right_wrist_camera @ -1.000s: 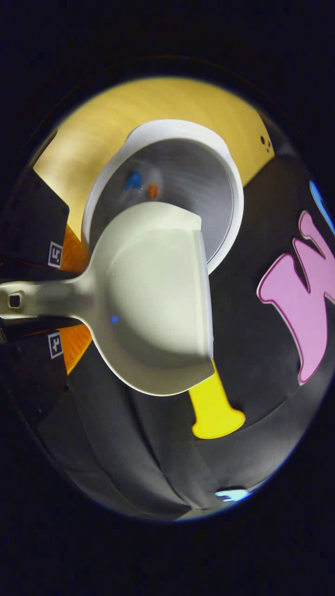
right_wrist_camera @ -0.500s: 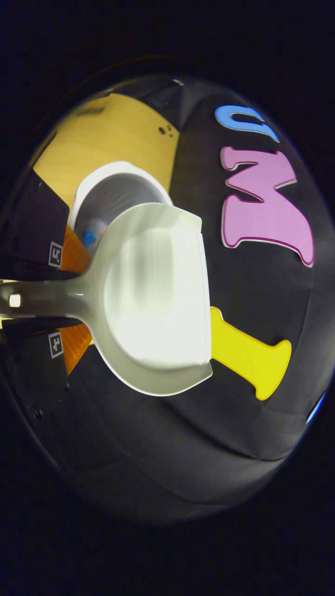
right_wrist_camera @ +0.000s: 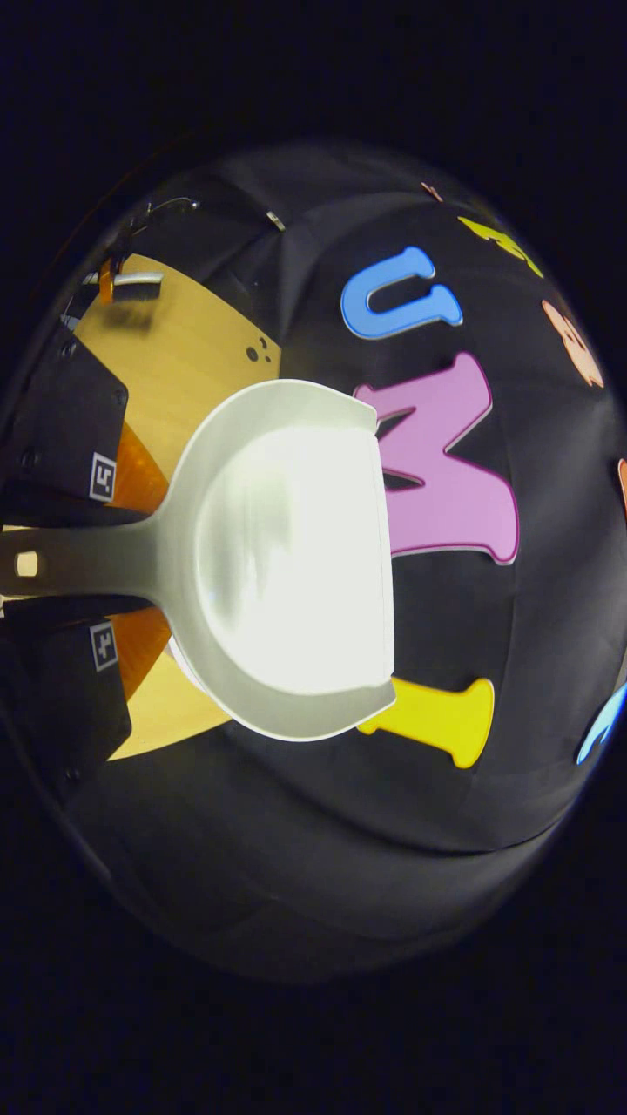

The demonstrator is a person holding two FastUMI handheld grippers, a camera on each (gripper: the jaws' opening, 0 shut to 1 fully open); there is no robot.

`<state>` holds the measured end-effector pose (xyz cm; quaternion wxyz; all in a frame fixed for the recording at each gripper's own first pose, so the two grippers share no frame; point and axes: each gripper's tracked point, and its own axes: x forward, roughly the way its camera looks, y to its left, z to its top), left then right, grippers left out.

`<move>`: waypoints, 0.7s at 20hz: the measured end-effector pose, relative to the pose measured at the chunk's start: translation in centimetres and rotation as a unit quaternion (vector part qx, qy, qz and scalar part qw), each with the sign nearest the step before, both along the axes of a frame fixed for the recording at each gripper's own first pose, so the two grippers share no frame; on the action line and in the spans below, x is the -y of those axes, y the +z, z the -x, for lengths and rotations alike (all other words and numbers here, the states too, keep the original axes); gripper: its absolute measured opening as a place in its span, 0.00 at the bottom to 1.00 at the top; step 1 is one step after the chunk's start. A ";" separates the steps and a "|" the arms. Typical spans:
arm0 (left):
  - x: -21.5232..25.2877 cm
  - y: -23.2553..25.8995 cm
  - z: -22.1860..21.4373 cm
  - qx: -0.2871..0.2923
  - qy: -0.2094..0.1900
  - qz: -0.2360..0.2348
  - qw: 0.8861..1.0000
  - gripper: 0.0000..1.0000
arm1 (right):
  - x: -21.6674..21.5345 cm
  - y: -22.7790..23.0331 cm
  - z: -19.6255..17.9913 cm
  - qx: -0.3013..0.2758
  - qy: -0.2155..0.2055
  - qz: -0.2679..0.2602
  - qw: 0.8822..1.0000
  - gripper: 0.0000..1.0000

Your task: Pick up the small broom and dustpan from the desktop, sweep the trash into the dustpan with the broom, and then empty the trash into the garbage bin.

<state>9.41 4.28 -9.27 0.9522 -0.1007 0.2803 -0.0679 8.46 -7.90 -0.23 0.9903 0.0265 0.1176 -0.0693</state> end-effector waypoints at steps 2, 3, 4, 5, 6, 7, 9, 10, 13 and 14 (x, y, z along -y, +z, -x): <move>-0.1 -0.5 -0.4 0.003 -0.004 -0.001 1.000 0.29 | -4.1 -1.0 0.5 -0.006 0.033 -0.013 0.999 0.35; -0.2 -0.6 -0.6 0.004 -0.005 -0.001 1.000 0.29 | -6.2 -1.5 0.7 -0.010 0.048 -0.016 0.999 0.31; -0.4 -0.7 -0.9 0.006 -0.004 -0.001 1.000 0.29 | -8.2 -2.3 1.1 -0.018 0.065 -0.016 0.998 0.35; -0.6 -0.7 -1.2 0.008 -0.004 -0.002 1.000 0.29 | -10.2 -3.2 1.1 -0.026 0.081 -0.014 0.996 0.39; -0.9 -0.5 -1.5 0.011 -0.002 -0.004 1.000 0.29 | -12.1 -4.4 1.4 -0.035 0.093 -0.012 0.995 0.37; -1.1 -0.3 -1.7 0.015 -0.001 -0.005 1.000 0.29 | -13.7 -5.8 1.5 -0.045 0.103 -0.012 0.994 0.35; -1.3 -0.2 -1.9 0.020 0.001 -0.007 1.000 0.29 | -16.2 -9.1 1.7 -0.072 0.121 -0.019 0.990 0.31; -1.4 -0.2 -2.0 0.020 0.002 -0.008 1.000 0.29 | -17.3 -11.0 1.6 -0.087 0.129 -0.022 0.988 0.35; -1.4 -0.9 -2.3 0.010 0.004 -0.010 1.000 0.29 | -18.4 -15.7 1.6 -0.132 0.139 -0.016 0.981 0.31; -1.5 -1.3 -2.5 0.004 0.003 -0.014 1.000 0.28 | -18.6 -17.3 1.5 -0.145 0.136 -0.016 0.980 0.35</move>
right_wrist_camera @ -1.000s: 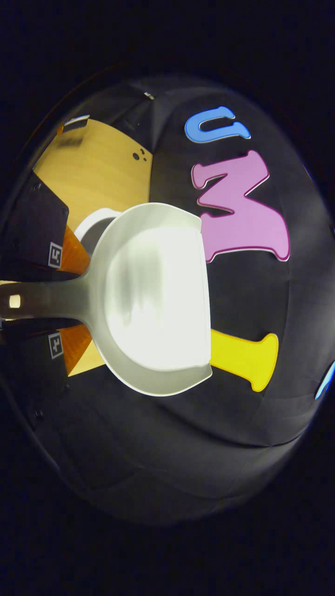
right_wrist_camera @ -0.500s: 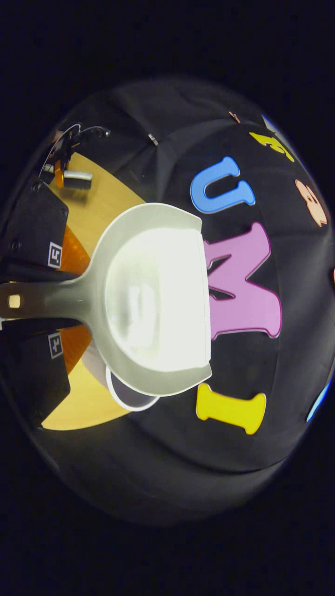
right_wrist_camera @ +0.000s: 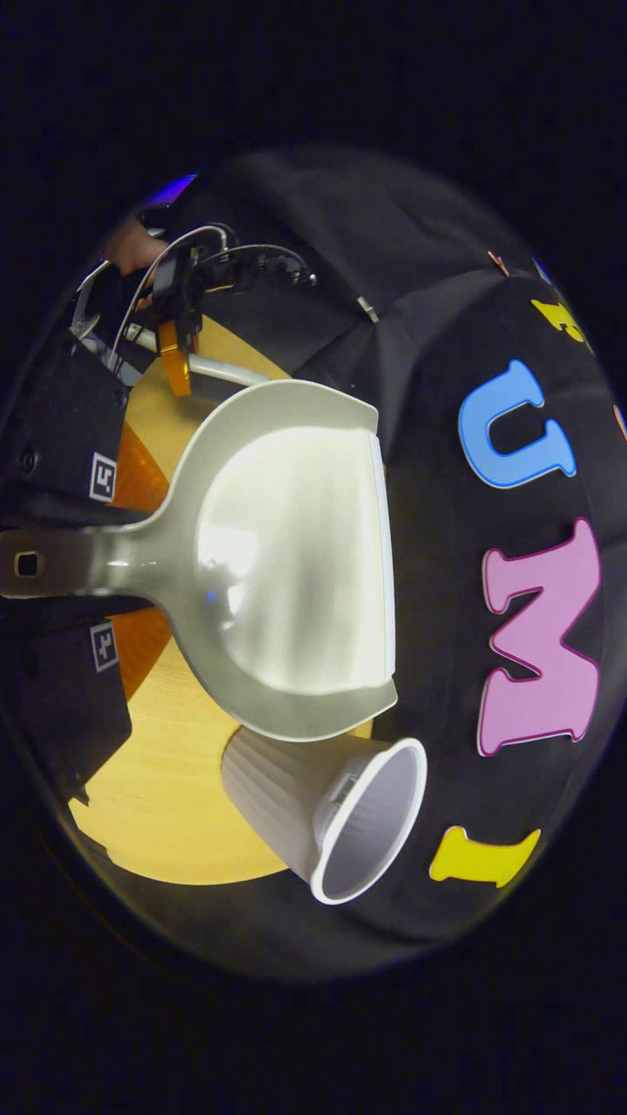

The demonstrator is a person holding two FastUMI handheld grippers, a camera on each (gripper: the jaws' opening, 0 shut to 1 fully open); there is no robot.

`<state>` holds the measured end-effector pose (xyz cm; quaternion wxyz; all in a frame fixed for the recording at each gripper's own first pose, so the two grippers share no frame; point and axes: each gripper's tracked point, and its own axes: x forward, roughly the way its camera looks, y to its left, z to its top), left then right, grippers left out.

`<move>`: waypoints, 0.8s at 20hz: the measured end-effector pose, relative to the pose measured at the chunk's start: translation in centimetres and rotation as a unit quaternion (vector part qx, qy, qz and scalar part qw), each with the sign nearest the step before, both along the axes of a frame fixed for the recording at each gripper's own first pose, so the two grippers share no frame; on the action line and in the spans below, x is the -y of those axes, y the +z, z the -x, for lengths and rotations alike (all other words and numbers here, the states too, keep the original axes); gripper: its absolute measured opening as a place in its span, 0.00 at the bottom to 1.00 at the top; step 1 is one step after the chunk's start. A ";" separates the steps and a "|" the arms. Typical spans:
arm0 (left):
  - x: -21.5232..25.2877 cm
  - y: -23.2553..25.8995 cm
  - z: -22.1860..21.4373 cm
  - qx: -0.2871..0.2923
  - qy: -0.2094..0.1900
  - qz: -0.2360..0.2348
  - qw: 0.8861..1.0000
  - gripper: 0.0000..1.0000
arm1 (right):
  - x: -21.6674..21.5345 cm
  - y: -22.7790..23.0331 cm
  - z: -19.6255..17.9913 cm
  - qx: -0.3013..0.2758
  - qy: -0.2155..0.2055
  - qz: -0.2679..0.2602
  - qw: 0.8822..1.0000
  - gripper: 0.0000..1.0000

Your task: Pick up the small broom and dustpan from the desktop, sweep the trash into the dustpan with the broom, and then empty the trash into the garbage bin.

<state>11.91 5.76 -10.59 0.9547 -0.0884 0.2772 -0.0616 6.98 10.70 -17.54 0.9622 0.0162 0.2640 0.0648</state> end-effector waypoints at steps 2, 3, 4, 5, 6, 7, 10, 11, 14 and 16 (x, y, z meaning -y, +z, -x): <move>-0.4 -1.2 -0.2 -0.015 0.002 -0.015 1.000 0.28 | 0.2 -2.5 -0.4 -0.029 -0.009 0.000 1.000 0.35; -0.2 -1.8 -0.6 -0.024 0.003 -0.023 0.999 0.29 | 0.4 -3.5 -0.6 -0.044 -0.013 -0.002 0.999 0.35; -0.2 -2.3 -1.0 -0.033 0.004 -0.029 0.999 0.28 | 0.5 -4.5 -0.7 -0.060 -0.017 -0.002 0.998 0.35; -0.1 -2.8 -1.4 -0.044 0.005 -0.034 0.998 0.28 | 0.6 -5.6 -0.7 -0.075 -0.020 -0.001 0.997 0.31; -0.2 -3.3 -2.0 -0.053 0.007 -0.044 0.998 0.29 | 0.5 -6.6 -0.7 -0.090 -0.023 0.000 0.996 0.35; -0.3 -3.7 -2.5 -0.060 0.008 -0.057 0.997 0.30 | 0.7 -7.5 -0.7 -0.103 -0.025 0.000 0.994 0.35; -0.2 -4.8 -3.9 -0.085 0.003 -0.104 0.991 0.29 | 1.5 -10.1 -0.8 -0.135 -0.033 0.013 0.990 0.31; -0.1 -5.1 -4.3 -0.096 0.000 -0.116 0.989 0.31 | 1.8 -10.7 -1.0 -0.145 -0.036 0.015 0.989 0.31; 0.0 -5.9 -4.9 -0.125 -0.007 -0.142 0.982 0.29 | 2.2 -11.8 -1.6 -0.162 -0.044 0.011 0.986 0.35; 0.4 -5.9 -5.4 -0.128 -0.008 -0.155 0.979 0.31 | 2.5 -12.4 -1.9 -0.166 -0.053 0.019 0.985 0.35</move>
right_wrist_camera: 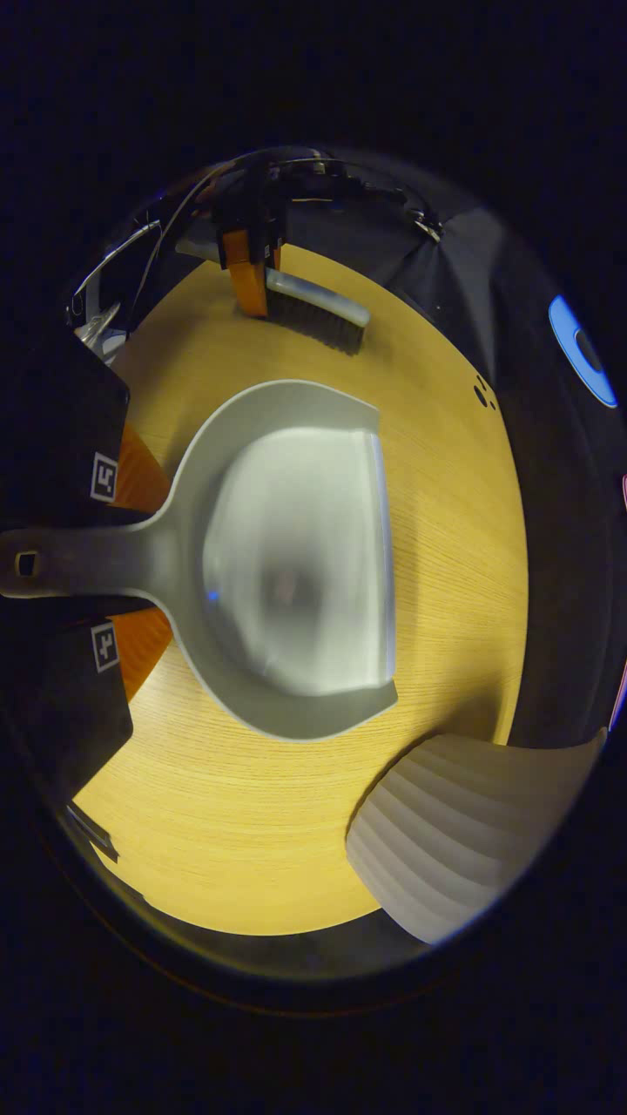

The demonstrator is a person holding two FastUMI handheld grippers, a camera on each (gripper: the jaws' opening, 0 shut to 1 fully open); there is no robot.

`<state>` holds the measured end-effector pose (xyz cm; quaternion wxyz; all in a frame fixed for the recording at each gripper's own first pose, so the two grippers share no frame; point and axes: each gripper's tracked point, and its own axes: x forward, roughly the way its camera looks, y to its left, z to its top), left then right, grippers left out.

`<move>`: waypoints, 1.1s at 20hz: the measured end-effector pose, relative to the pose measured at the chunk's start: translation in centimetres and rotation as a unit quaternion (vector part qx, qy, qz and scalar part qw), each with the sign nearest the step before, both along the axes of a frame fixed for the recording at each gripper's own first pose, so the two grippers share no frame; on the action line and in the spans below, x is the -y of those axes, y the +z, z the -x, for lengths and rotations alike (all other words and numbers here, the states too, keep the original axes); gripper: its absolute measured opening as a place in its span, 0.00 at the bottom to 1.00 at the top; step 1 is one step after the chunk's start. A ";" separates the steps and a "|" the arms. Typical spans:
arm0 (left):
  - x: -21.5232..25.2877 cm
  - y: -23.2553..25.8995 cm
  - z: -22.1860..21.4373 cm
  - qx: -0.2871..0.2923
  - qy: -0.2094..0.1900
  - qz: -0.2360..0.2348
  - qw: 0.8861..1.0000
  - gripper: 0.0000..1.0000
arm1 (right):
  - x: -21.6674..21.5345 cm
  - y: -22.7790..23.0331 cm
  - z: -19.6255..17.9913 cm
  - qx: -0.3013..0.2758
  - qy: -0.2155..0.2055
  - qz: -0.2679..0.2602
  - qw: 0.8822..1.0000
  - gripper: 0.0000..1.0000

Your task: Pick up the small broom and dustpan from the desktop, sweep the trash into the dustpan with the broom, and then empty the trash into the garbage bin.

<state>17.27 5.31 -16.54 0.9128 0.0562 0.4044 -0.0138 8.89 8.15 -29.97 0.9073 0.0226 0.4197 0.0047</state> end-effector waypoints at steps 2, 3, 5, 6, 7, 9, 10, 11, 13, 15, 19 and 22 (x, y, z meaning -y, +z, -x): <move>0.2 0.2 -0.3 -0.013 -0.008 -0.015 1.000 0.30 | 0.0 -0.2 -0.2 -0.002 0.001 0.013 1.000 0.31; 0.2 0.2 -0.4 -0.019 -0.013 -0.022 0.999 0.29 | 0.1 -0.4 -0.3 -0.004 0.007 0.021 1.000 0.36; 0.1 0.3 -0.5 -0.027 -0.021 -0.035 0.999 0.34 | 0.2 -1.0 -0.5 -0.012 0.014 0.021 1.000 0.41; 0.0 0.4 -0.5 -0.028 -0.020 -0.038 0.999 0.33 | 0.2 -1.4 -0.6 -0.018 0.016 0.021 0.999 0.36; -0.1 0.4 -0.4 -0.028 -0.016 -0.037 0.999 0.36 | 0.0 -0.8 -0.6 -0.015 0.019 0.015 1.000 0.37; 0.0 0.3 0.1 -0.029 -0.012 -0.026 0.999 0.38 | -0.5 -1.0 -0.9 -0.019 0.021 0.000 1.000 0.40; 0.2 0.5 0.3 -0.025 -0.013 -0.019 0.999 0.35 | -0.8 -1.0 -0.8 -0.020 0.022 -0.006 1.000 0.45; 0.3 0.8 0.4 -0.018 -0.015 -0.012 1.000 0.46 | -0.9 -0.8 -0.9 -0.016 0.023 -0.011 1.000 0.70; 0.4 2.1 1.0 0.004 -0.013 -0.004 1.000 0.82 | -1.1 0.2 -1.3 0.000 0.020 -0.016 1.000 1.00; -0.1 4.0 1.7 0.038 -0.001 0.003 0.999 0.95 | -0.7 1.7 -0.6 0.021 0.012 -0.005 1.000 0.99; 0.6 9.5 4.6 0.132 0.000 0.043 0.990 0.96 | -0.8 6.4 1.4 0.081 0.009 0.007 0.997 0.99; 1.3 14.3 7.5 0.225 -0.010 0.048 0.973 0.97 | -1.3 10.9 2.8 0.151 0.007 0.025 0.988 0.99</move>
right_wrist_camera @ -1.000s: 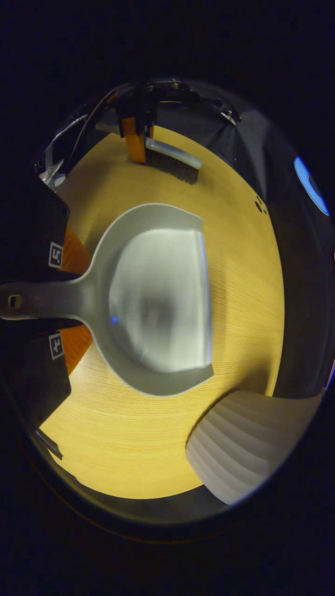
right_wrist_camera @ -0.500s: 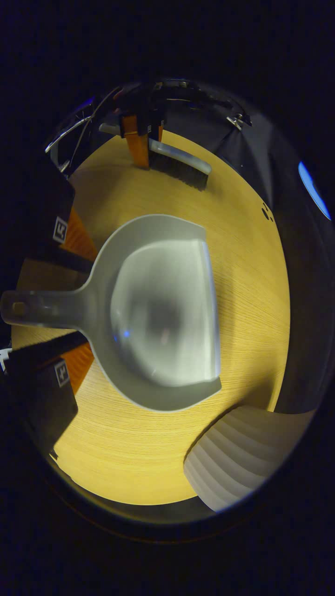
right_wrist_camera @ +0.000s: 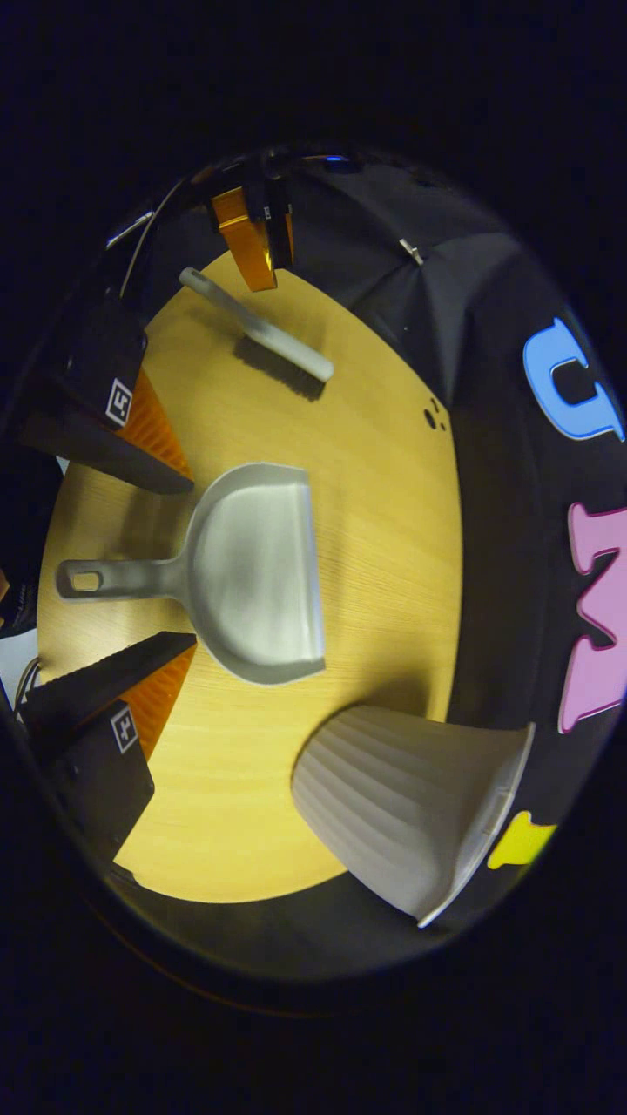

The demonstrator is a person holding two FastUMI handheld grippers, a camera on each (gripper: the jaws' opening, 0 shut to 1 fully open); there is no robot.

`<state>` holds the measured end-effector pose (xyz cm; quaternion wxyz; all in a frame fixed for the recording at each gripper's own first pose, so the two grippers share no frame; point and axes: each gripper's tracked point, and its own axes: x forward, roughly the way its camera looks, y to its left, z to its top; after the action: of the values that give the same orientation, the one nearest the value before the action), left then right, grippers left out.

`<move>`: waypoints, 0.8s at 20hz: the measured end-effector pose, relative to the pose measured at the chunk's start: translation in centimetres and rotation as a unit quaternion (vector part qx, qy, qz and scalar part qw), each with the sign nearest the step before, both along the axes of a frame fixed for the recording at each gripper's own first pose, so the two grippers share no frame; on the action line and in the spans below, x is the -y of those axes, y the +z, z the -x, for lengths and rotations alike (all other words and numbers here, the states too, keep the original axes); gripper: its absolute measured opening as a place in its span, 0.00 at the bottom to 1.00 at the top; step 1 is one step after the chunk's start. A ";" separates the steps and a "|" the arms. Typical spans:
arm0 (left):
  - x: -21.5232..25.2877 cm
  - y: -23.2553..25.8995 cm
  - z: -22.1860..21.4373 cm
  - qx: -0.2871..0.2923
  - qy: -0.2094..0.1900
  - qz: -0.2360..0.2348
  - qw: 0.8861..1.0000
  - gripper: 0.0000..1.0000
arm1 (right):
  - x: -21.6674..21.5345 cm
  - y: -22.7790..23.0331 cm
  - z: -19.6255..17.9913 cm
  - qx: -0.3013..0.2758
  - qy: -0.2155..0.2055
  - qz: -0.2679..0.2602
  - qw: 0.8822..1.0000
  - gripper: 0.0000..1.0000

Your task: Pick up the small broom and dustpan from the desktop, sweep the trash into the dustpan with the broom, and then empty the trash into the garbage bin.

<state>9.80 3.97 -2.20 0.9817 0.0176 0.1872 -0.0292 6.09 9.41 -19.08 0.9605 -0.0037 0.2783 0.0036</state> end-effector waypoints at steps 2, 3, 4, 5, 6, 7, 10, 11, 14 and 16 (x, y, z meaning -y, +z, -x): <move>0.3 2.7 1.8 0.064 -0.009 -0.012 0.998 0.96 | -1.1 3.1 0.9 0.051 0.002 0.001 0.999 0.99; 0.6 4.0 2.9 0.091 -0.015 -0.014 0.996 0.96 | -1.7 4.7 1.3 0.077 0.003 0.002 0.997 0.99; 0.9 5.0 3.5 0.114 -0.022 -0.011 0.993 0.96 | -2.1 6.5 2.0 0.106 0.003 0.003 0.994 0.99; 1.3 6.0 4.1 0.133 -0.029 -0.003 0.991 0.96 | -2.4 8.0 2.6 0.134 0.003 0.004 0.991 0.99; 1.5 6.8 4.9 0.154 -0.032 0.008 0.988 0.96 | -2.5 9.6 3.4 0.160 0.001 0.006 0.987 0.99; 1.7 7.6 5.9 0.171 -0.035 0.021 0.984 0.96 | -2.7 10.9 4.0 0.188 -0.001 0.007 0.982 0.99; 1.6 10.2 9.2 0.233 -0.027 0.038 0.971 0.96 | -3.7 14.1 6.5 0.260 0.001 0.022 0.965 0.99; 1.6 10.8 10.1 0.257 -0.019 0.037 0.965 0.96 | -3.7 14.7 7.3 0.277 0.003 0.028 0.961 0.99; 2.6 11.2 12.9 0.297 -0.006 0.034 0.954 0.96 | -3.2 14.1 10.0 0.286 -0.002 0.047 0.957 0.99; 3.9 10.1 13.4 0.293 -0.006 0.027 0.956 0.96 | -2.6 11.7 10.9 0.261 -0.025 0.030 0.965 0.99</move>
<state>-3.64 0.12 7.87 0.9934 0.0001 -0.1093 -0.0337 -4.83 11.99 -7.37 0.9990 -0.0258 0.0183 -0.0300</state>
